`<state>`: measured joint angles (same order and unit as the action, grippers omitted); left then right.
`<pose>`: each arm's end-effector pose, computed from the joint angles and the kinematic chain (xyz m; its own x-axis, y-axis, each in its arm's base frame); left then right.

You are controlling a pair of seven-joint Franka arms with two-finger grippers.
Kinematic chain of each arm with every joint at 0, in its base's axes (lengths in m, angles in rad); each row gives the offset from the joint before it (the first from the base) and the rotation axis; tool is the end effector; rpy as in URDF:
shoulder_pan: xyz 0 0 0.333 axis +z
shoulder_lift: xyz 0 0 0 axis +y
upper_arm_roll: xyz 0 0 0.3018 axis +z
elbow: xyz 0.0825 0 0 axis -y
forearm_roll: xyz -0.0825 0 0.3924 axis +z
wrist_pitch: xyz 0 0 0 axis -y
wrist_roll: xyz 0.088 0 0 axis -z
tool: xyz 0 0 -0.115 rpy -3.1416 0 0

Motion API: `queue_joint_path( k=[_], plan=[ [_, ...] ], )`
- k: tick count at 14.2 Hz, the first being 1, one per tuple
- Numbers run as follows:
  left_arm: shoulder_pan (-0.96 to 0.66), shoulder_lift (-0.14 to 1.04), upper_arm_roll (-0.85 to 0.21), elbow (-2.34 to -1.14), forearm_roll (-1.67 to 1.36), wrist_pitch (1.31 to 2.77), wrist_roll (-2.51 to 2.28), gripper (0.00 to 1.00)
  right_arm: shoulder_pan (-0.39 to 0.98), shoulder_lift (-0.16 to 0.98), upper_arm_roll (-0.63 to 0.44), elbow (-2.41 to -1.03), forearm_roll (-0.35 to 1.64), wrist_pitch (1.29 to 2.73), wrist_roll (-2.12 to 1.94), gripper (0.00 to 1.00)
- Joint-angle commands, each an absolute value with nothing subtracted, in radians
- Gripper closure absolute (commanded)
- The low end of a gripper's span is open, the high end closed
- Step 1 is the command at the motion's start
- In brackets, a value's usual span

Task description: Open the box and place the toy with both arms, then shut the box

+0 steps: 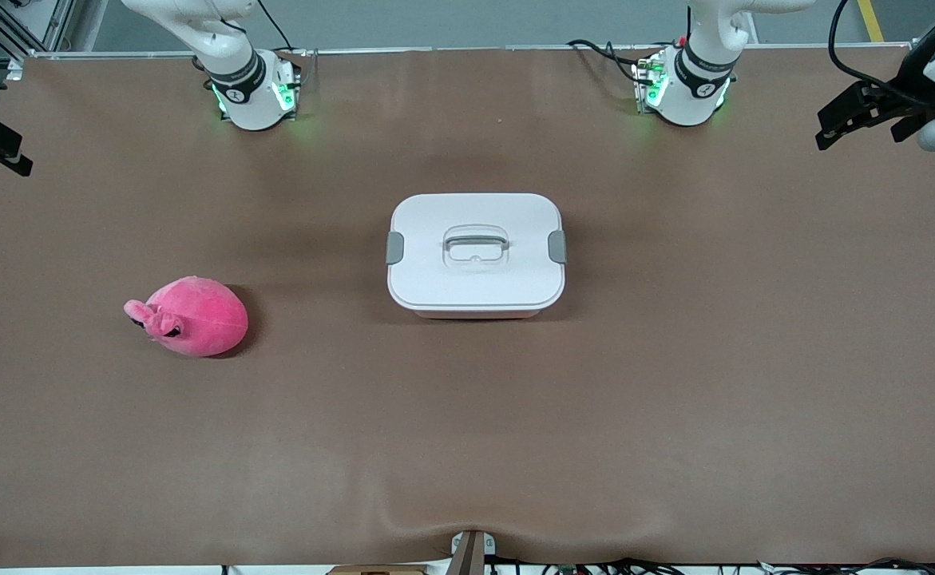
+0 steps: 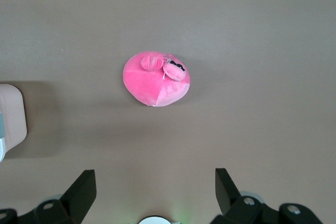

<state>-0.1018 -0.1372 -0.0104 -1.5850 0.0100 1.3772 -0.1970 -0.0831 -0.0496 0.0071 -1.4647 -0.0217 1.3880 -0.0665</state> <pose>0.4964 -0.0550 0.6523 0.9940 0.0871 -0.0670 0.0856 -0.9960 -0.0249 0.5254 -0.0427 0.6636 0.9995 -0.0134 -0.0284 -0.0129 -0.9997 0.0199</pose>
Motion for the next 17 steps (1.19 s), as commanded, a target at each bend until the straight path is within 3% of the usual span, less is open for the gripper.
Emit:
queue_joint_path(
  k=[1,17],
  plan=[
    [-0.097,-0.126,-0.014,-1.554,0.023,1.355,-0.192,0.00,-0.086,-0.054,0.008,-1.466,-0.025,1.381,-0.071,0.00],
    [-0.103,-0.089,-0.018,-1.509,0.037,1.305,-0.242,0.00,-0.086,-0.049,0.014,-1.479,0.023,1.414,-0.058,0.00]
  ],
)
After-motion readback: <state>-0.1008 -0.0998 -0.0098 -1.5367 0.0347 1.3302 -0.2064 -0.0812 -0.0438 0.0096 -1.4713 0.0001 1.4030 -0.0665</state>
